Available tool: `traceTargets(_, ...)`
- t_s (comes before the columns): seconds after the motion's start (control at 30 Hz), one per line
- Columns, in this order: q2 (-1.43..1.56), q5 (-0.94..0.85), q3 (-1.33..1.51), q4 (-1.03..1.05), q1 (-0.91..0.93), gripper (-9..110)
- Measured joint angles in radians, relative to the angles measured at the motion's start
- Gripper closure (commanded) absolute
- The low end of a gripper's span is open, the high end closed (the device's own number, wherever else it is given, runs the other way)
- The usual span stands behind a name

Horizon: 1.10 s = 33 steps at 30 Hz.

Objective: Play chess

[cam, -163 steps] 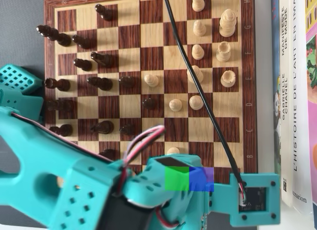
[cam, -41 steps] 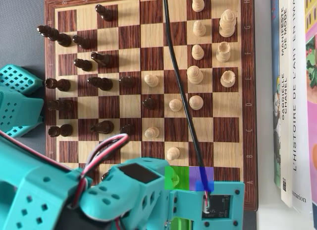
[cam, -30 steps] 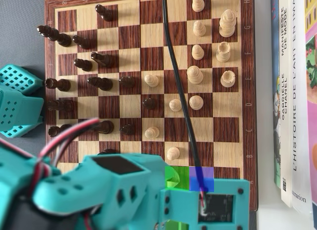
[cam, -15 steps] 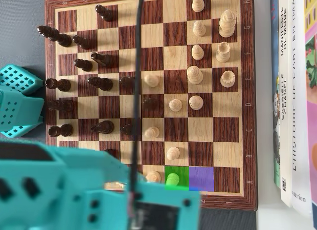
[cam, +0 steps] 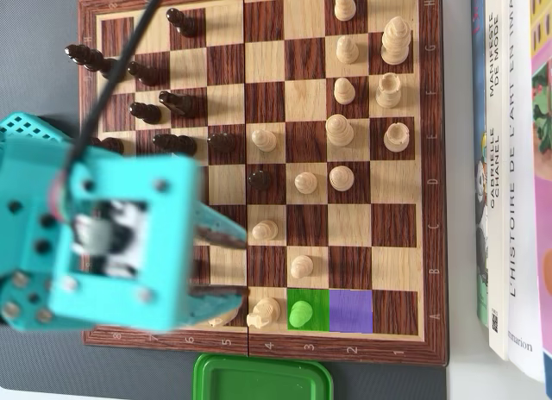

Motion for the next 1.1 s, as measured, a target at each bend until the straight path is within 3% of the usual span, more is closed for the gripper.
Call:
traceTargets(0.47,0.334,0.000,0.405,-0.592,-0.166,88)
traceTargets(1.1,0.753,0.000,0.879,-1.413,-0.178,88)
